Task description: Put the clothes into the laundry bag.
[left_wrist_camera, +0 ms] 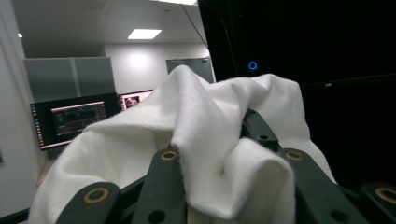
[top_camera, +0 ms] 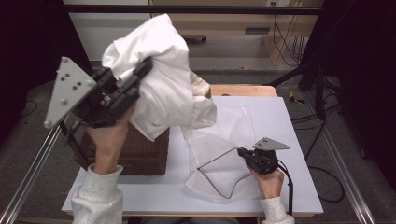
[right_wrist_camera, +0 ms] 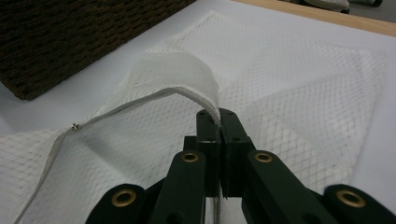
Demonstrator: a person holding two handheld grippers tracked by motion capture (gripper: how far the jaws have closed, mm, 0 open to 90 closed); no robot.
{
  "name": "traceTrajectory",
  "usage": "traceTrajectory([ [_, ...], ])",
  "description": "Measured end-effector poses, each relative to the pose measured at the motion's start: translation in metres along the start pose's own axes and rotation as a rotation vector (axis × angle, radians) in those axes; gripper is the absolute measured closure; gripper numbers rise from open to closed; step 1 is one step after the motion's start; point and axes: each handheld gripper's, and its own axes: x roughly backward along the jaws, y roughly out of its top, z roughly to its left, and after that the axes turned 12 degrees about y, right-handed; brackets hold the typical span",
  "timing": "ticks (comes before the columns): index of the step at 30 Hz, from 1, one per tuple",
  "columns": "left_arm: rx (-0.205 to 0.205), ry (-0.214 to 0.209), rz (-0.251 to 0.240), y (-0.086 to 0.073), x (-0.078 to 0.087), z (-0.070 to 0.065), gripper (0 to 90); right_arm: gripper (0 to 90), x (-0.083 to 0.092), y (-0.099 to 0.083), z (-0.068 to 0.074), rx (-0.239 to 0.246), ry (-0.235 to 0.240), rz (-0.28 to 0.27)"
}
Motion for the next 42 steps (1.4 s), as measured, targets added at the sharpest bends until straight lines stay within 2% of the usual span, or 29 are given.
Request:
traceTrajectory([
  [4, -0.005, -0.058, 0.01, -0.01, -0.004, -0.02, 71.8, 88.7, 0.001, -0.001, -0.006, -0.012, -0.019, -0.001],
  [9, 0.001, -0.127, 0.042, -0.03, -0.004, -0.039, 71.8, 88.7, -0.001, -0.001, -0.011, -0.018, -0.028, -0.005],
  [14, 0.011, -0.177, 0.08, -0.052, 0.002, -0.053, 71.8, 88.7, -0.007, -0.001, -0.016, -0.042, -0.032, 0.0],
  [23, 0.021, -0.252, 0.128, -0.091, 0.022, -0.072, 71.8, 88.7, -0.02, -0.002, -0.025, -0.066, -0.029, 0.008],
  [26, 0.015, -0.281, 0.163, -0.105, 0.027, -0.08, 71.7, 88.7, -0.022, -0.002, -0.026, -0.067, -0.033, 0.005],
  [30, -0.011, -0.311, 0.243, -0.131, 0.029, -0.091, 71.7, 88.7, -0.02, -0.002, -0.026, -0.068, -0.04, -0.007],
  [34, -0.016, -0.335, 0.318, -0.156, 0.028, -0.099, 71.6, 88.7, -0.016, -0.001, -0.026, -0.071, -0.041, -0.028],
  [40, -0.038, -0.368, 0.451, -0.191, 0.027, -0.108, 71.5, 88.7, -0.016, -0.001, -0.026, -0.073, -0.044, -0.031],
  [42, -0.047, -0.377, 0.48, -0.202, 0.026, -0.112, 71.5, 88.7, -0.016, -0.001, -0.025, -0.071, -0.045, -0.029],
])
